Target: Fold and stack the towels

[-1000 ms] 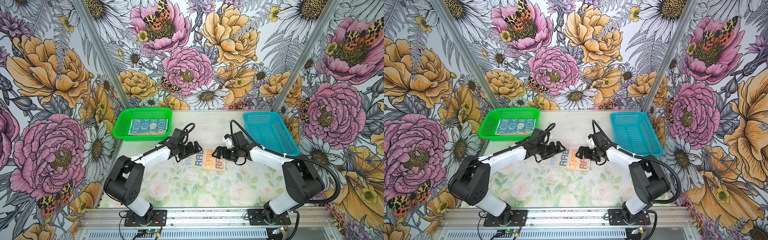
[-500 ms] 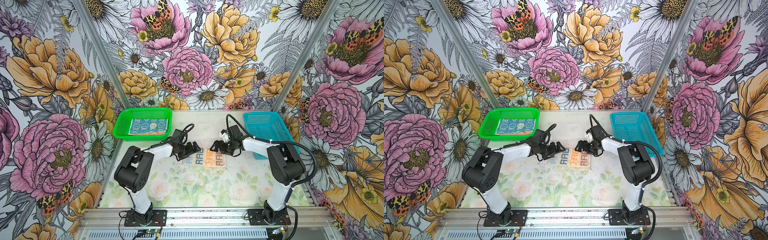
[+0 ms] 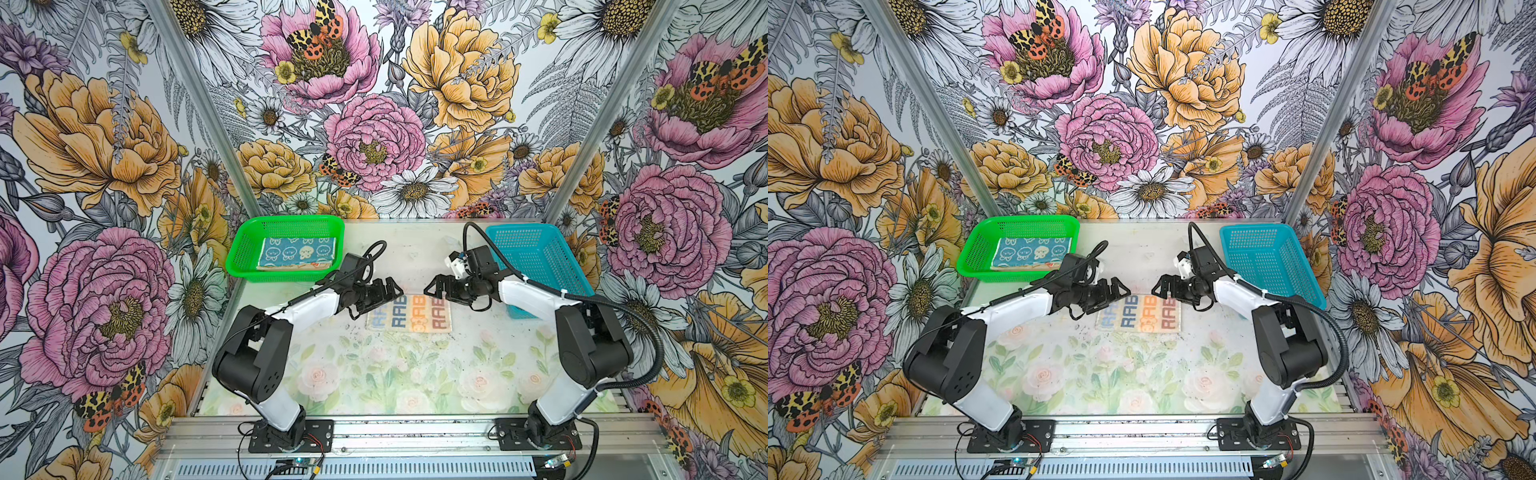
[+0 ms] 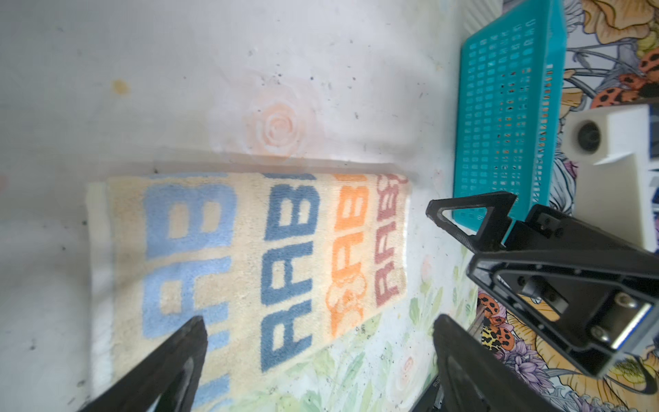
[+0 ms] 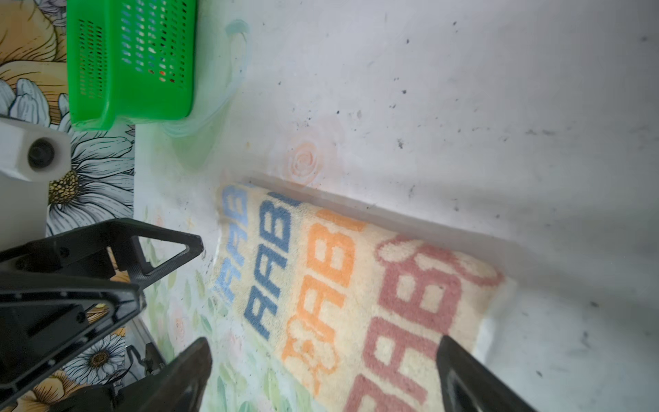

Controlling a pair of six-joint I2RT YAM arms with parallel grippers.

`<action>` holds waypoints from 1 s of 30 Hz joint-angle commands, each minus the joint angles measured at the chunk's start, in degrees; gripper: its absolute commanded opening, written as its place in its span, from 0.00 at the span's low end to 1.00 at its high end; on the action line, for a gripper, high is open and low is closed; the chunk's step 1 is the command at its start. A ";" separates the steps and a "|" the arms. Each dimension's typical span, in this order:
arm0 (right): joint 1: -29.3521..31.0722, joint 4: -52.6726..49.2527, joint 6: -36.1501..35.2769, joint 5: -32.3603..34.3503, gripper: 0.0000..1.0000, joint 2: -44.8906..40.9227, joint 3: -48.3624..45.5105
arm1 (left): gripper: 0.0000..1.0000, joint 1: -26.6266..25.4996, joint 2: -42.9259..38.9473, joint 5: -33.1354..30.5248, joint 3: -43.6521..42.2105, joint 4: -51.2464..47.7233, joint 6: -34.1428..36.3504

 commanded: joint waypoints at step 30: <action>-1.45 3.83 -0.04 -2.41 1.00 -6.98 -14.47 | 0.99 0.38 -3.08 -2.67 -4.78 -3.83 3.28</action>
